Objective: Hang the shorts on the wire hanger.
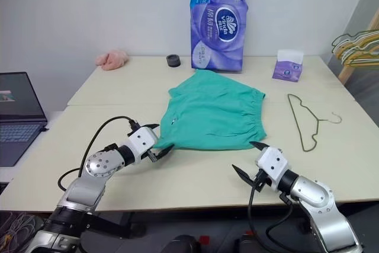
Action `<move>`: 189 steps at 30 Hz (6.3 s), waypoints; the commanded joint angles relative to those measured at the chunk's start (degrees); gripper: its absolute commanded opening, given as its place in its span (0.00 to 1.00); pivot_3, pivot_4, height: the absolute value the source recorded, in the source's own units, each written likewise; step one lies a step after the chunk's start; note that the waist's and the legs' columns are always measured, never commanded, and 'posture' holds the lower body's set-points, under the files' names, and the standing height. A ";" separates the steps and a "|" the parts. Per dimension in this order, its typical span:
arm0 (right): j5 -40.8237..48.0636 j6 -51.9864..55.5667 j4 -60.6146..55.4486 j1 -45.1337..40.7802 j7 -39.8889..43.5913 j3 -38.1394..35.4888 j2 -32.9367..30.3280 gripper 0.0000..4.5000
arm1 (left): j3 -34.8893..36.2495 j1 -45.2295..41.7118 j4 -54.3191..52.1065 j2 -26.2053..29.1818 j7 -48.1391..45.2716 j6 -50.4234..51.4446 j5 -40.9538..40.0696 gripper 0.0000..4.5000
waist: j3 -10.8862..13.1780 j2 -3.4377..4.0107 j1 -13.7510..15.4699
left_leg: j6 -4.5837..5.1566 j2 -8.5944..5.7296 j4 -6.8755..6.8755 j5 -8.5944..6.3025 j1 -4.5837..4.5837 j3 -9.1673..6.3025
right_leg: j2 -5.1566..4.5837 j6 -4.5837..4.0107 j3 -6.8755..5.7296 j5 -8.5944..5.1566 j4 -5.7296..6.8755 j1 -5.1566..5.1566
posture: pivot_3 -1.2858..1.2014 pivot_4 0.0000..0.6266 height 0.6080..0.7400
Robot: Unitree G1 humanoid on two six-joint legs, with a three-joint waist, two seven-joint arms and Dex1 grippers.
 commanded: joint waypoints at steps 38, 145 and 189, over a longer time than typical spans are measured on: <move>-38.50 -34.53 57.45 -39.65 -10.30 18.69 -4.90 0.86 | -1.14 -13.59 9.82 0.96 -6.33 -10.79 2.03 0.00 | 0.58 -0.51 -1.96 | -0.07 0.05 0.09 0.04 -0.34 0.33 | 0.10 -0.30 0.32 0.27 0.17 -0.52 | 0.53 0.10 1.00; -7.72 13.76 86.15 -47.31 -11.04 -5.95 -3.59 0.04 | -1.34 -10.43 -22.28 -4.43 -20.39 27.45 -25.91 1.00 | -0.56 -1.58 -4.54 | 1.04 0.18 0.29 -0.57 1.02 2.74 | 0.41 0.33 2.78 0.78 -0.08 0.20 | 0.50 0.09 1.00; -34.93 -55.04 32.28 -37.90 -7.23 11.10 -16.92 0.01 | -0.16 -20.92 0.41 12.23 -44.71 47.54 -32.88 1.00 | -0.57 -1.22 -6.12 | 0.79 0.22 0.29 -0.51 0.18 2.96 | 0.46 0.43 3.11 0.78 0.16 -0.98 | 0.49 0.07 1.00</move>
